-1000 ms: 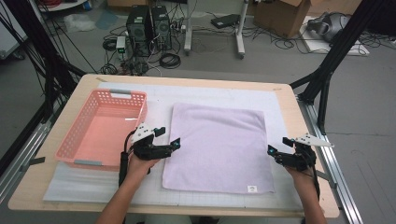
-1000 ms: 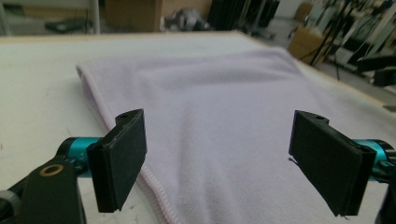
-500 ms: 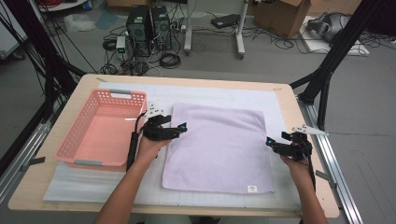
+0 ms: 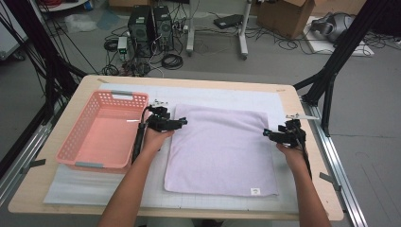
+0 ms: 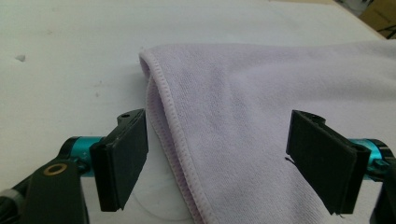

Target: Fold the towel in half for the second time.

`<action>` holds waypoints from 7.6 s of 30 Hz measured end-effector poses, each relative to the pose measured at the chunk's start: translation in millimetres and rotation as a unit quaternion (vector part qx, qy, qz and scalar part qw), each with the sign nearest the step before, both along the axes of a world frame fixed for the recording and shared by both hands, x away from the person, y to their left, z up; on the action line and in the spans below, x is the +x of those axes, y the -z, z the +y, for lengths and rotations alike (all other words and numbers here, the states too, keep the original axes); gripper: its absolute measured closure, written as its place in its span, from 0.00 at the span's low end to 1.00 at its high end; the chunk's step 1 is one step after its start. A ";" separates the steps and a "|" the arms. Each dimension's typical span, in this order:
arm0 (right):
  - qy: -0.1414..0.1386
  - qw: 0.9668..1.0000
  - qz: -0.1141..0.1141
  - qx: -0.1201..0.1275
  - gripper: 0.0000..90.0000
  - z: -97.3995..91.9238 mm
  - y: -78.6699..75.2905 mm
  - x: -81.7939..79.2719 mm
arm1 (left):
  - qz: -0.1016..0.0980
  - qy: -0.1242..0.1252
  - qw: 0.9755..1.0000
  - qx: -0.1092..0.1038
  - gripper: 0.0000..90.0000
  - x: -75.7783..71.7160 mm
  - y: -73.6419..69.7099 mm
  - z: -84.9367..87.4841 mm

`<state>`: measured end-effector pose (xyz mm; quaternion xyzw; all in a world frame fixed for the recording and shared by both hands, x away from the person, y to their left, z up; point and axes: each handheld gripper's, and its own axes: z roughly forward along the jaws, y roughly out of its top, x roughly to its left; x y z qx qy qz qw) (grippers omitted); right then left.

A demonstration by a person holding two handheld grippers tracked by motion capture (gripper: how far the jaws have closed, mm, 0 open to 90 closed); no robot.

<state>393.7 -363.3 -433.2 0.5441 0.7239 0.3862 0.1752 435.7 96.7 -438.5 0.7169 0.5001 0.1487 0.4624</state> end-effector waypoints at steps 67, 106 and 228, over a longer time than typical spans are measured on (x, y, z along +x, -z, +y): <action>-0.019 0.998 -0.039 0.045 0.51 -7.9 -32.2 -78.4 | -0.016 0.038 0.999 -0.022 0.45 -83.9 -23.2 11.6; -0.104 0.987 -0.114 0.039 0.90 -0.1 -18.0 -136.9 | -0.077 0.107 0.991 -0.024 0.92 -156.5 -8.0 19.5; 0.019 0.998 -0.062 -0.001 0.91 13.6 -4.9 -39.5 | 0.006 0.001 0.999 -0.050 0.82 -54.5 -2.1 -5.4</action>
